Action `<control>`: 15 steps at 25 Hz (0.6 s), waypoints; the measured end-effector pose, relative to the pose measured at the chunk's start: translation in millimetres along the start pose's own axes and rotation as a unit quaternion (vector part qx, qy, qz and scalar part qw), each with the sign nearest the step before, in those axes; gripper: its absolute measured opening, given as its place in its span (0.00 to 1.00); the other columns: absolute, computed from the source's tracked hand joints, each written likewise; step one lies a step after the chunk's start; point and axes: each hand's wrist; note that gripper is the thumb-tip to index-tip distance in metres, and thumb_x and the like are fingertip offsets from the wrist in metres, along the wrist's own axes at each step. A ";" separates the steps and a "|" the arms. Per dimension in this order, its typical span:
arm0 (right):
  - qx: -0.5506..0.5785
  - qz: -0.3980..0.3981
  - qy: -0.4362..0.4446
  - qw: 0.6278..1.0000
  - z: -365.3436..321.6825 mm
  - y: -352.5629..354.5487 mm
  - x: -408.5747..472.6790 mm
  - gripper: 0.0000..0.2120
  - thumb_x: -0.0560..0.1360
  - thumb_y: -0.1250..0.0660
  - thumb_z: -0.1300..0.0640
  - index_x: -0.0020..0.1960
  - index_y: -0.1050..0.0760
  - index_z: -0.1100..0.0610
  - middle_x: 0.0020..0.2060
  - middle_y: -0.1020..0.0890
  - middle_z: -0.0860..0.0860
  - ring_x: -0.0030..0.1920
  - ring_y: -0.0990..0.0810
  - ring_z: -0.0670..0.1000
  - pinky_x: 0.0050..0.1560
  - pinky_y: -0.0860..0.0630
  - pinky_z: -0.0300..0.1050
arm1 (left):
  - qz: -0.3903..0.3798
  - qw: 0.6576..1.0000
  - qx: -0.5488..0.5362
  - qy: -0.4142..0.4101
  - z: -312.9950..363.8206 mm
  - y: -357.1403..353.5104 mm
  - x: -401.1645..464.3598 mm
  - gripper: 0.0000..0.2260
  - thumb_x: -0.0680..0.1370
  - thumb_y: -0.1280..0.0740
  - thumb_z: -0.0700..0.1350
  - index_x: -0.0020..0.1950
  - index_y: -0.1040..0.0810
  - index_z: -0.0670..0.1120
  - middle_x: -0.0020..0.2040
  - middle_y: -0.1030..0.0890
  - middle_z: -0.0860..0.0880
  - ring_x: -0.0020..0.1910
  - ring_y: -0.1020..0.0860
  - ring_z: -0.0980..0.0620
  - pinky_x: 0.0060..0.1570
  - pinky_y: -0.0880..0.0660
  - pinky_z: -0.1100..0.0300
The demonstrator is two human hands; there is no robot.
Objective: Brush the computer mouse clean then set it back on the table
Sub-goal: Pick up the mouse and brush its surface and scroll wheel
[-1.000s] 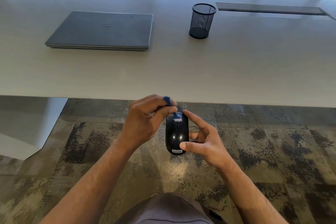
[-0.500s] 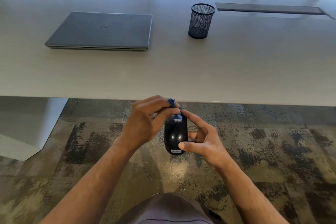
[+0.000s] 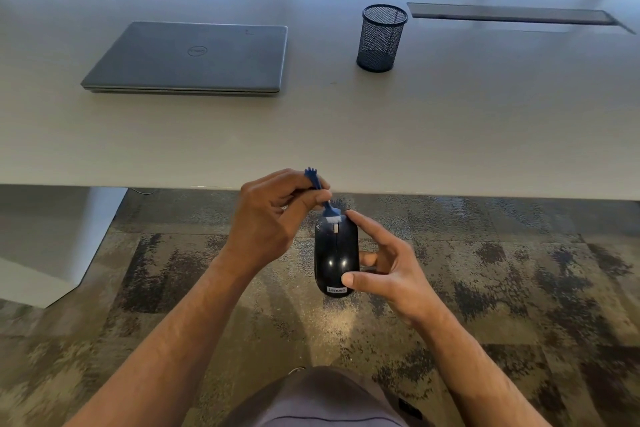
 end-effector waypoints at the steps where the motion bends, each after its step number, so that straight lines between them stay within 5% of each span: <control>1: 0.000 0.001 -0.001 1.000 0.4 -0.1 0.3 0.42 0.64 0.20 0.63 0.75 0.30 0.48 0.74 0.29 0.59 0.57 0.15 0.65 0.56 0.19 0.67 | -0.008 1.000 0.004 -0.011 0.9 -2.2 -1.2 0.06 0.77 0.29 0.45 0.53 0.18 0.48 0.45 0.17 0.56 0.43 0.16 0.58 0.44 0.19 0.62; 15: 0.005 -0.002 0.000 1.000 0.8 -4.3 1.7 0.42 0.64 0.21 0.65 0.75 0.31 0.51 0.74 0.28 0.57 0.56 0.15 0.67 0.56 0.20 0.69 | -0.019 0.997 0.051 -0.050 -0.9 -1.3 -8.1 0.06 0.76 0.28 0.42 0.52 0.17 0.43 0.46 0.18 0.57 0.45 0.18 0.60 0.47 0.21 0.66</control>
Point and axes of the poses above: each hand's wrist, its own x-axis towards the middle knuckle, its own y-axis out of the back of the hand, z = x × y
